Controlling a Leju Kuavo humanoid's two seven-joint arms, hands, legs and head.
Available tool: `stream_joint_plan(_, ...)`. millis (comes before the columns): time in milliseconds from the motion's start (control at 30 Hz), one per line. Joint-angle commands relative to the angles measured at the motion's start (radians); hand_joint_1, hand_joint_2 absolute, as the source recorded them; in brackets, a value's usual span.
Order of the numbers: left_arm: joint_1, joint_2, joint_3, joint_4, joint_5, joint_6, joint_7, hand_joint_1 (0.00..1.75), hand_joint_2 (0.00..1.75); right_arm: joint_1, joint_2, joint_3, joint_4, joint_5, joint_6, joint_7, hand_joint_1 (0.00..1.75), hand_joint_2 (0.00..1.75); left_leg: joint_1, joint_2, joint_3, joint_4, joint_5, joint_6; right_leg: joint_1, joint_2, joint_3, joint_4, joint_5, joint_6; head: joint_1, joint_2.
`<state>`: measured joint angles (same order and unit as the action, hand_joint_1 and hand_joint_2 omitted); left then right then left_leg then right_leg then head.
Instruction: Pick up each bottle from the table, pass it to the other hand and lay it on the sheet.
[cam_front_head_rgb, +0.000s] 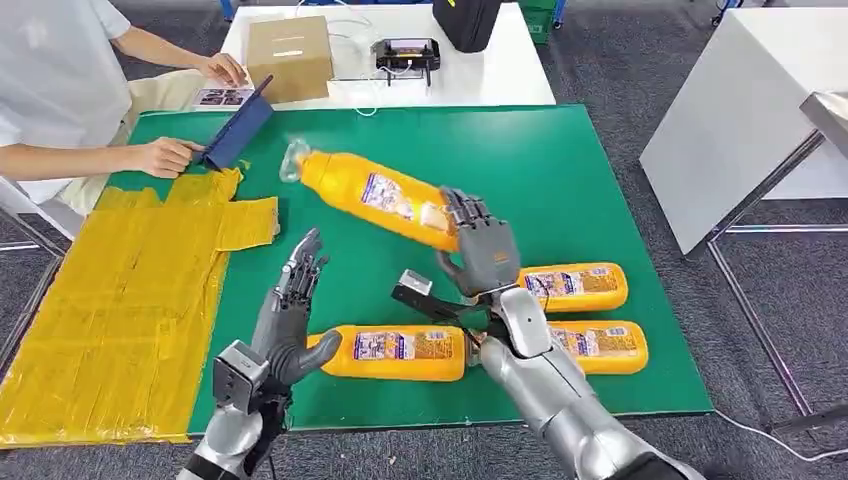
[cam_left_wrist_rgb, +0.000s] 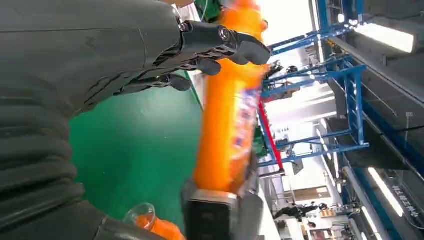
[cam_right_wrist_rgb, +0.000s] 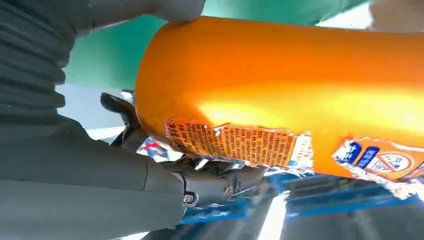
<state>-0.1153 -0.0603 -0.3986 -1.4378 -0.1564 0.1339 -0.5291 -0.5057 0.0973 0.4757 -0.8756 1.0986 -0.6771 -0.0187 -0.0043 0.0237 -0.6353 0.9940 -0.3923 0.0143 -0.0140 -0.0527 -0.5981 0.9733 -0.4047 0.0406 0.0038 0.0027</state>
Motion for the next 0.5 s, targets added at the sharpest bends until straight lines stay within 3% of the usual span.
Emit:
stream_joint_plan(33,0.009,-0.002,0.039,0.001,-0.015,-0.002,0.013,0.0,1.75,0.036,0.002,-0.126,-0.121,-0.129,0.007,-0.059,1.75,1.75,0.001,-0.001,0.002,0.0,-0.001,-0.001,0.0,0.003,0.003,0.0,-0.001,-0.001,0.0,0.0)
stream_joint_plan(167,0.056,0.001,0.063,-0.032,-0.042,0.005,0.017,0.0,1.75,0.166,0.022,-0.238,-0.335,-0.385,0.033,-0.155,1.75,1.75,0.002,-0.003,0.007,0.0,-0.004,-0.002,0.001,0.004,0.008,-0.001,-0.004,-0.002,0.0,0.0)
stream_joint_plan(233,0.071,0.0,0.074,-0.043,-0.049,0.009,0.017,0.0,1.75,0.213,0.03,-0.265,-0.393,-0.441,0.038,-0.17,1.75,1.75,0.001,-0.003,0.004,0.0,-0.003,-0.001,0.0,0.002,0.005,0.0,-0.003,-0.001,0.0,0.0)
stream_joint_plan(300,0.085,0.0,0.083,-0.057,-0.059,0.013,0.019,0.0,1.75,0.261,0.043,-0.273,-0.458,-0.571,0.101,-0.223,1.75,1.75,0.001,-0.003,0.005,0.0,-0.003,-0.002,0.0,0.002,0.007,-0.001,-0.004,-0.001,0.0,0.0)
stream_joint_plan(400,0.096,0.018,0.09,-0.073,-0.057,0.014,0.02,0.0,1.75,0.312,0.026,-0.183,-0.511,-0.786,0.366,-0.29,1.75,1.75,0.001,-0.001,0.002,0.0,-0.003,-0.001,0.0,0.003,0.002,0.0,-0.002,-0.001,0.0,0.0)
stream_joint_plan(500,0.097,0.028,0.095,-0.079,-0.055,0.01,0.012,0.0,1.75,0.341,0.007,-0.011,-0.499,-0.711,0.434,-0.315,1.75,1.75,0.002,-0.001,0.005,0.0,-0.006,-0.002,0.001,0.005,0.005,0.0,-0.004,-0.003,0.0,0.0)
